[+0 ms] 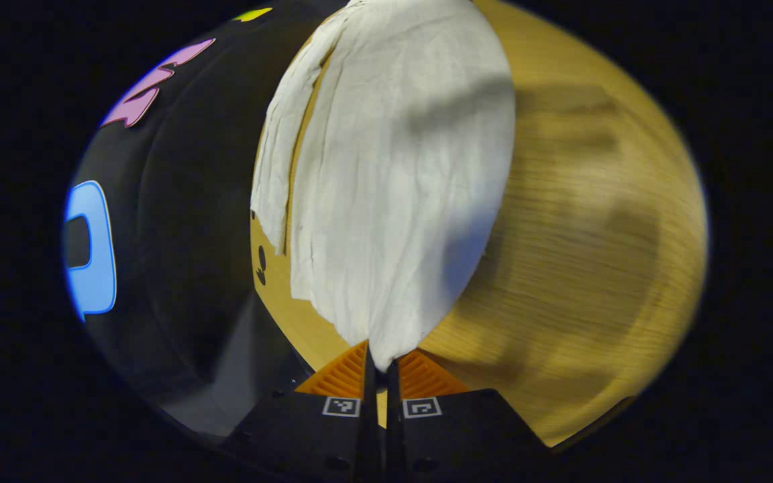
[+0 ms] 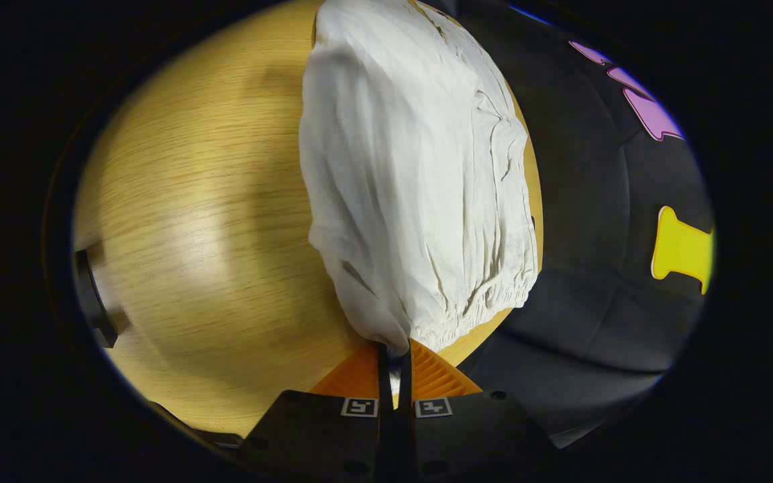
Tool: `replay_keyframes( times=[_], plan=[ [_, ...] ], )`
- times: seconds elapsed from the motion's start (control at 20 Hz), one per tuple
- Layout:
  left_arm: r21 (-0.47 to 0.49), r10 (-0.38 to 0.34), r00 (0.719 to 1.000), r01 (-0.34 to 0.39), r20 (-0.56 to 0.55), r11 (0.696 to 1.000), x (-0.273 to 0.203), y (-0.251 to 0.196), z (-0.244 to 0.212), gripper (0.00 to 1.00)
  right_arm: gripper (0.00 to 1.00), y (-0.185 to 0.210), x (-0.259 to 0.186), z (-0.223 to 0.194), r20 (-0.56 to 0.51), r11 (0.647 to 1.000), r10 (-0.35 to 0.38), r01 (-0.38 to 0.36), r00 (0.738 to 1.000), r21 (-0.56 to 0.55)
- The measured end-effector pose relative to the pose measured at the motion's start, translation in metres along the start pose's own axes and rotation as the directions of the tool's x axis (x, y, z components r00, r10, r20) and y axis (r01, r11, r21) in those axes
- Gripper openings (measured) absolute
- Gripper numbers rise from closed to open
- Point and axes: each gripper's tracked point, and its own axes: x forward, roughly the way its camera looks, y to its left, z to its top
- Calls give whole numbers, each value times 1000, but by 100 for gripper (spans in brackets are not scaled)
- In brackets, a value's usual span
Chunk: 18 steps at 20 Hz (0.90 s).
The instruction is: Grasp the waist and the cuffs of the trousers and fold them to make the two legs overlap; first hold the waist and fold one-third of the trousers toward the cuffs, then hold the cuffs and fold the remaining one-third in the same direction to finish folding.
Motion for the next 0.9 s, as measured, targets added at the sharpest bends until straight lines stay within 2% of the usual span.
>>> replay_keyframes(
  times=[0.1, 0.25, 0.5, 0.6, 0.7, 0.9],
  plan=[
    [-34, -7, 1000, 6, -24, 999, 0, 5, -4, 6, 5, -1, -1, 1, -1, 1000, -7, 7, 1000, 18],
    [-103, 60, 998, -61, -11, 993, -8, 33, 3, 6, 5, -16, -9, -3, -10, 993, -69, 70, 998, 95],
    [-169, 140, 990, -134, 20, 976, -20, 93, 14, 6, 5, -65, -22, 0, -17, 954, -168, 167, 986, 250],
    [-247, 159, 987, -149, 22, 957, -17, 118, 20, 6, 5, -91, -24, -2, -31, 919, -211, 209, 977, 333],
    [-317, 206, 978, -185, 35, 930, -17, 153, 31, 6, 5, -123, -26, -5, -51, 866, -255, 251, 966, 432],
    [-358, 269, 962, -237, 41, 903, -12, 211, 46, 6, 5, -191, -17, -3, -102, 754, -342, 338, 934, 563]
  ],
)
